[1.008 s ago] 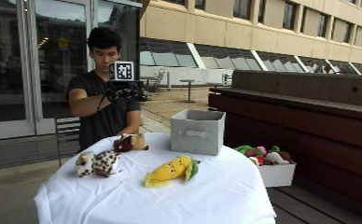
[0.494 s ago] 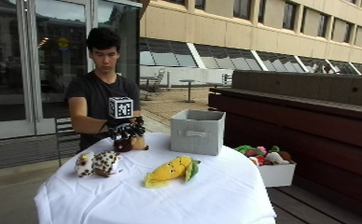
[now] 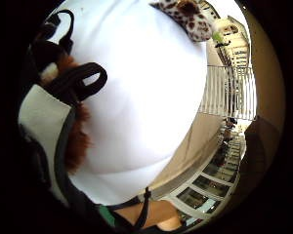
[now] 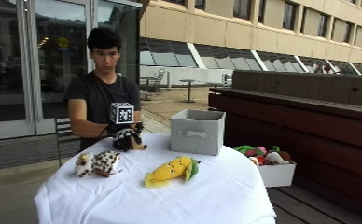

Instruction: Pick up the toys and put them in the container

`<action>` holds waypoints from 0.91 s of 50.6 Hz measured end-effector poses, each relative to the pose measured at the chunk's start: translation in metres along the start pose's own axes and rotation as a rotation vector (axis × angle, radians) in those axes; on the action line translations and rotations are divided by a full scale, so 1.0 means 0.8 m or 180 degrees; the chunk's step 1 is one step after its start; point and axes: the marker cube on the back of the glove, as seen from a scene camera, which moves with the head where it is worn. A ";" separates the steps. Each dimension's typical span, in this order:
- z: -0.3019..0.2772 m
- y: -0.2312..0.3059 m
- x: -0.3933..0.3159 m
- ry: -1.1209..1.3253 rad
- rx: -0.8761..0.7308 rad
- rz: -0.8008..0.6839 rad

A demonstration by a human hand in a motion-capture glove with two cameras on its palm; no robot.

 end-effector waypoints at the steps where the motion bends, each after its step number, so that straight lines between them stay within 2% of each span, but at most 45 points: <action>1: -0.001 -0.001 0.000 0.0019 0.0019 0.0019; 15: -0.022 -0.024 0.018 -0.0073 -0.0060 -0.0030; 19: -0.047 -0.035 0.024 -0.0058 -0.0008 0.0038; 29: -0.198 -0.080 0.028 0.0002 0.0435 0.0504; 34: -0.281 -0.117 0.017 -0.0016 0.0870 0.0185; 46: -0.398 -0.139 -0.113 -0.0092 0.1073 -0.0201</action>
